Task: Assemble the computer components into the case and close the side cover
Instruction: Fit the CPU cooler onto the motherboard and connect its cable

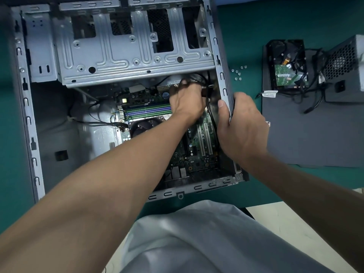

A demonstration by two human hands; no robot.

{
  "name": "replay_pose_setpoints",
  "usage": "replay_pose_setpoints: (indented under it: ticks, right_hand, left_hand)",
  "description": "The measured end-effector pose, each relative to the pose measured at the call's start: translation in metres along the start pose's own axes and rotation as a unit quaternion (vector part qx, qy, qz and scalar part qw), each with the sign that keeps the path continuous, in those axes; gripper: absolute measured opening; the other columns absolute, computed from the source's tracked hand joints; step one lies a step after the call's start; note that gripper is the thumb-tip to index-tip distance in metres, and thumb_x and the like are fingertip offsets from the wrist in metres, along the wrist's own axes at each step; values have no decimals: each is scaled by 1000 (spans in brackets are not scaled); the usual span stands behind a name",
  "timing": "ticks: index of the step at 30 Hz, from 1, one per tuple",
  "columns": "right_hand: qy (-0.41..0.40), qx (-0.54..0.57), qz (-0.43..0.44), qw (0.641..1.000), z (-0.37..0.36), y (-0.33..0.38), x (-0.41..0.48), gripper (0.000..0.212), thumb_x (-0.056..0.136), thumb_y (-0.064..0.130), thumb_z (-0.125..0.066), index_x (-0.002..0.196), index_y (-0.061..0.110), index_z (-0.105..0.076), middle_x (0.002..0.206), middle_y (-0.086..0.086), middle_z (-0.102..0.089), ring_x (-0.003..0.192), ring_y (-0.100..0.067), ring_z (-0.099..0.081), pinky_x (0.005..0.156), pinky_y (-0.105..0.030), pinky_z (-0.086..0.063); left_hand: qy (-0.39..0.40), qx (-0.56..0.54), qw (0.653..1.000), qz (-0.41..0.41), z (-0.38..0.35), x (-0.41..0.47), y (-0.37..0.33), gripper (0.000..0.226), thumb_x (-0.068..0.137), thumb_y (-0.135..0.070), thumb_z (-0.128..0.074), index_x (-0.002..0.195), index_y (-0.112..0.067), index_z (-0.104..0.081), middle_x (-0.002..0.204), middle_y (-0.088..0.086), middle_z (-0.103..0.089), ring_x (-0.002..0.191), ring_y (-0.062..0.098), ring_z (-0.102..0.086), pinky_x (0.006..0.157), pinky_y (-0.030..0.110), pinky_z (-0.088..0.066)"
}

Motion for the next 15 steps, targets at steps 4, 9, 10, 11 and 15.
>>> replay_pose_setpoints:
  ticks: [4, 9, 10, 11, 15]
  right_hand:
    - [0, -1, 2, 1000, 1, 1, 0, 36, 99, 39, -33, 104, 7, -49, 100, -11, -55, 87, -36, -54, 67, -46, -43]
    - [-1, 1, 5, 1000, 1, 2, 0, 36, 99, 39, -33, 104, 7, -49, 99, -10, -55, 85, -36, -54, 65, -46, -44]
    - [-3, 2, 4, 1000, 2, 1, 0, 36, 99, 39, -33, 103, 8, -49, 98, -10, -55, 85, -35, -54, 64, -45, -44]
    - [-3, 4, 3, 1000, 2, 2, 0, 35, 99, 39, -33, 102, 8, -49, 98, -9, -55, 84, -35, -54, 64, -45, -44]
    - [2, 9, -3, 1000, 0, 1, 1, 35, 99, 41, -32, 98, 10, -47, 95, -9, -53, 81, -35, -53, 63, -46, -44]
  left_hand:
    - [-32, 0, 999, 28, 7, -6, -6, 33, 89, -3, -47, 61, -20, -38, 56, -6, -37, 65, 23, -43, 85, 39, -40]
    - [-22, -17, 995, 97, 3, -15, -3, 28, 87, -19, -53, 63, -20, -39, 64, -1, -43, 71, 23, -42, 77, 32, -26]
    - [-17, -22, 994, 107, 2, -15, -3, 26, 86, -20, -53, 63, -20, -40, 64, -1, -43, 72, 22, -42, 77, 32, -25]
    - [-15, -30, 992, 122, 1, -15, -2, 26, 85, -19, -54, 63, -21, -41, 63, -1, -43, 72, 22, -42, 77, 32, -25]
    - [-20, -70, 981, 179, -1, -18, 2, 30, 83, -12, -56, 59, -21, -40, 58, -4, -38, 70, 19, -39, 76, 32, -21]
Point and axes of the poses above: each hand's wrist, its own x-axis towards the middle knuckle, its own z-axis out of the back of the hand, y = z × x, the point moved 9 cm from there along x, towards the middle knuckle
